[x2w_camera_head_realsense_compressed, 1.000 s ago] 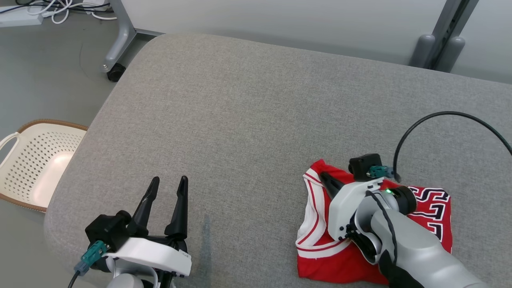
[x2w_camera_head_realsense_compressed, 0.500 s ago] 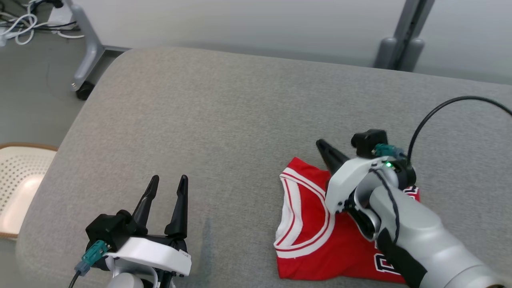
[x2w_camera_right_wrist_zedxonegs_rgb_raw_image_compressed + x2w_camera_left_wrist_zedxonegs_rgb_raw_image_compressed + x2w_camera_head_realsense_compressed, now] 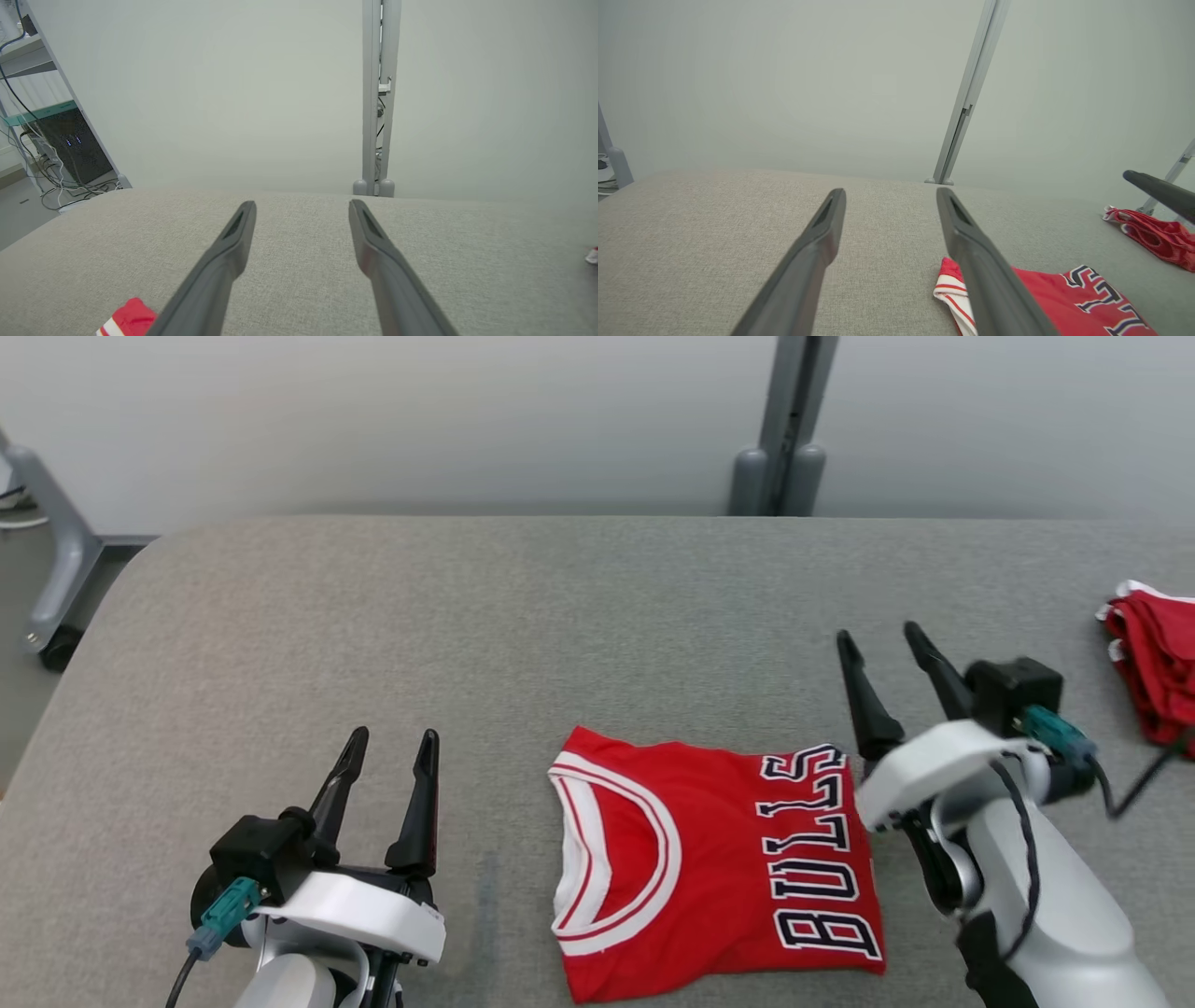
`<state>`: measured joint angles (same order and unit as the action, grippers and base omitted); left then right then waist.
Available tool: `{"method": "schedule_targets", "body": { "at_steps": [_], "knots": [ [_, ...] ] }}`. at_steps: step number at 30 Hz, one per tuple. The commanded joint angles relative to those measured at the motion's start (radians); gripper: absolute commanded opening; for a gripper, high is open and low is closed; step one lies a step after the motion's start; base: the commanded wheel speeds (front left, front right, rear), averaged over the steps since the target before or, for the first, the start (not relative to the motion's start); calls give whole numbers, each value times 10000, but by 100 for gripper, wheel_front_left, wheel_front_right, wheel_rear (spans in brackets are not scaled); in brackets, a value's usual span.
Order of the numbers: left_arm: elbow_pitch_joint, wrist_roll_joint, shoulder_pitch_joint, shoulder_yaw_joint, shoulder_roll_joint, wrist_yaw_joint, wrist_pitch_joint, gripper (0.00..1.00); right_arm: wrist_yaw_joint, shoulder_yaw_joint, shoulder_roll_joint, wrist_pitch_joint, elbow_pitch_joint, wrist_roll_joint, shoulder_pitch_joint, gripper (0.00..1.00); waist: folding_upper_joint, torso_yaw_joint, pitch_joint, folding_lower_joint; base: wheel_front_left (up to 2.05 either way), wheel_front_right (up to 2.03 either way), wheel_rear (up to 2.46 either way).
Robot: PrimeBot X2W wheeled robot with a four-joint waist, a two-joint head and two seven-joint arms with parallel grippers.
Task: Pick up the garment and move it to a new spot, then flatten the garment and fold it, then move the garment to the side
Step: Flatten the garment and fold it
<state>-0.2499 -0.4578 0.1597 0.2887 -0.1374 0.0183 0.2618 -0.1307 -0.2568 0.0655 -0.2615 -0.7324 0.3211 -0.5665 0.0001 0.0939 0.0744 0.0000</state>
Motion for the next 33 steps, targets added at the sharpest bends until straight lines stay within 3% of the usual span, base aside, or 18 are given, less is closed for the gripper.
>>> {"method": "schedule_targets", "body": {
  "at_steps": [1, 6, 20, 26, 33],
  "knots": [
    [-11, 103, 55, -62, -27, 29, 41, 100, -3, 199, 25, -46, 215, -166, 296, 100, -1, -243, -149, 0, 0, 0, 0],
    [-52, 225, -243, -145, 36, 113, 41, 100, -4, 1166, -73, -49, 1712, -903, 1837, 100, -1, -567, -314, 0, 0, 0, 0],
    [186, 614, -1549, -911, 298, 167, 41, 100, -3, 1735, -123, 160, 4930, -1153, 5009, 100, -1, -654, -656, 0, 0, 0, 0],
    [219, 829, -1779, -1163, 409, 74, 41, 100, -3, 1806, -119, 465, 5784, -889, 5646, 100, -1, -710, -838, 0, 0, 0, 0],
    [156, 968, -1812, -1265, 492, -74, 41, 100, -3, 1852, -120, 568, 5922, -801, 5757, 100, -1, -752, -946, 0, 0, 0, 0]
  ]
}}
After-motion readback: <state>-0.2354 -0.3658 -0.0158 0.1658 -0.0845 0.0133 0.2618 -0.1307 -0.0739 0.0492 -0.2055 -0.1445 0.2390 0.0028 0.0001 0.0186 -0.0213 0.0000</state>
